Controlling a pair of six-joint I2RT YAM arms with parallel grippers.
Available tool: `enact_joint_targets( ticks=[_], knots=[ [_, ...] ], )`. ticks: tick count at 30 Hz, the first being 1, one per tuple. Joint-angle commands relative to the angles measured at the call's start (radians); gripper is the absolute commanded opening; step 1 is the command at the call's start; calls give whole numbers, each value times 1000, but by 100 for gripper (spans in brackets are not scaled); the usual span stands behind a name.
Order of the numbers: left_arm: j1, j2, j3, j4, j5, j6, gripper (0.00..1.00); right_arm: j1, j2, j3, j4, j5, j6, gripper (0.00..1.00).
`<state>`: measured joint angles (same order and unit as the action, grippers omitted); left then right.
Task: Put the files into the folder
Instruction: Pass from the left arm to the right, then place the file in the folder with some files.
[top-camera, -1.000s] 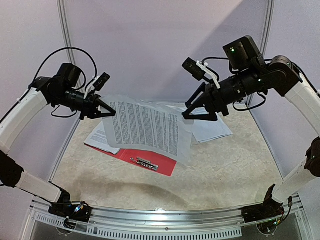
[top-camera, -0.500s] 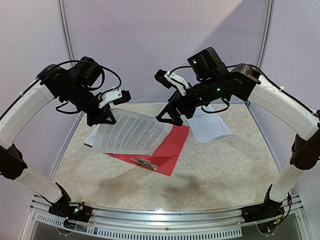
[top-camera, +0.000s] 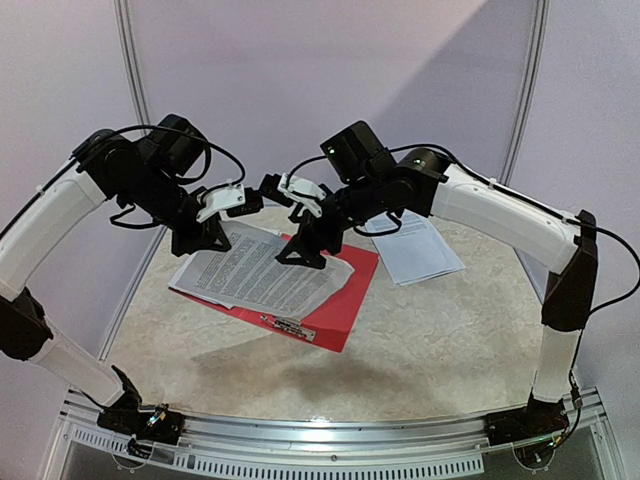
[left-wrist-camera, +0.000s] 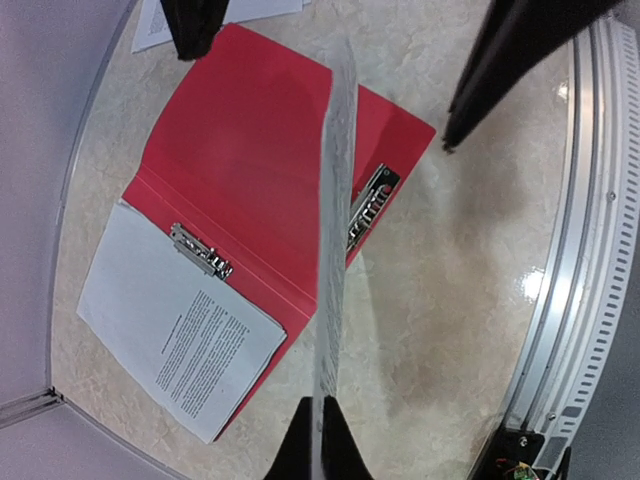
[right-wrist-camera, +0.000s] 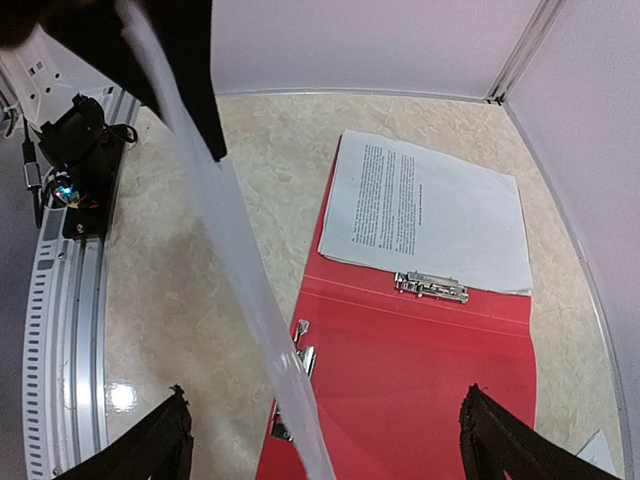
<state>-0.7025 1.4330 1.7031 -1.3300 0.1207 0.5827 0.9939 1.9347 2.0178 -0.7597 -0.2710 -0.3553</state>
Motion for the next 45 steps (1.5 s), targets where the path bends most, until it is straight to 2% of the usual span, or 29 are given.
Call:
enact_joint_targets(
  ticks=[1, 3, 5, 6, 7, 8, 10, 15, 20, 22, 23, 24, 27, 28, 29, 30, 31, 32, 35, 37, 40, 41, 44, 45],
  knots=[
    [-21, -17, 10, -115, 13, 21, 0, -3, 48, 44, 19, -39, -7, 88],
    [-22, -21, 10, -115, 29, 24, 0, -14, 74, 54, 7, -74, 12, 76],
    [-22, -25, 10, -117, 38, 26, 0, -26, 91, 64, -8, -117, 32, 60],
    [-22, -26, 10, -116, 41, 26, 0, -28, 96, 67, -15, -134, 38, 56],
    [-22, -26, 10, -115, 42, 25, 0, -29, 103, 68, -25, -152, 35, 56],
    [-22, -27, 10, -113, 42, 24, 0, -29, 106, 68, -33, -175, 30, 62],
    [-22, -28, 14, -108, 37, 18, 0, -30, 108, 66, -43, -201, 25, 63],
    [-22, -38, 18, -106, 48, 26, 0, -47, 63, -48, 41, -235, 69, 49],
    [-22, -27, 26, -112, 56, 26, 0, -47, 54, -48, 41, -217, 92, 33],
    [-22, -23, 40, -118, 78, 25, 0, -48, 70, -17, 9, -199, 96, 18],
    [-22, -21, 46, -121, 75, 25, 0, -48, 75, 0, -5, -190, 97, 4],
    [-22, -19, 47, -123, 67, 26, 0, -47, 81, 8, -9, -185, 103, 0],
    [-22, -19, 44, -119, 52, 26, 0, -48, 75, 11, -8, -182, 125, 0],
    [-22, -19, 46, -114, 48, 22, 6, -50, 72, 11, -11, -179, 132, 0],
    [-22, -21, 50, -105, 36, 13, 27, -54, 69, 12, -12, -175, 146, 0],
    [-20, -26, 54, -93, 16, 3, 53, -62, 67, 12, -11, -172, 162, 0],
    [-19, -31, 63, -77, -15, -4, 87, -78, 64, 11, -9, -178, 198, 0],
    [-15, -34, 73, -63, -47, -8, 98, -95, 64, 8, -4, -190, 235, 0],
    [28, -50, 93, -18, -103, -15, 100, -157, 61, -26, 79, -220, 371, 0],
    [76, -57, 95, 13, -103, -26, 100, -204, 51, -90, 201, -198, 502, 0],
    [165, -60, 57, 56, -86, -36, 100, -288, 21, -224, 456, -182, 703, 0],
    [198, -60, 31, 71, -74, -36, 100, -313, 14, -281, 567, -186, 825, 0],
    [275, -64, -82, 131, -79, -33, 100, -352, 25, -433, 843, -143, 1077, 0],
    [296, -66, -125, 153, -80, -30, 100, -357, 34, -473, 901, -115, 1116, 0]
  ],
)
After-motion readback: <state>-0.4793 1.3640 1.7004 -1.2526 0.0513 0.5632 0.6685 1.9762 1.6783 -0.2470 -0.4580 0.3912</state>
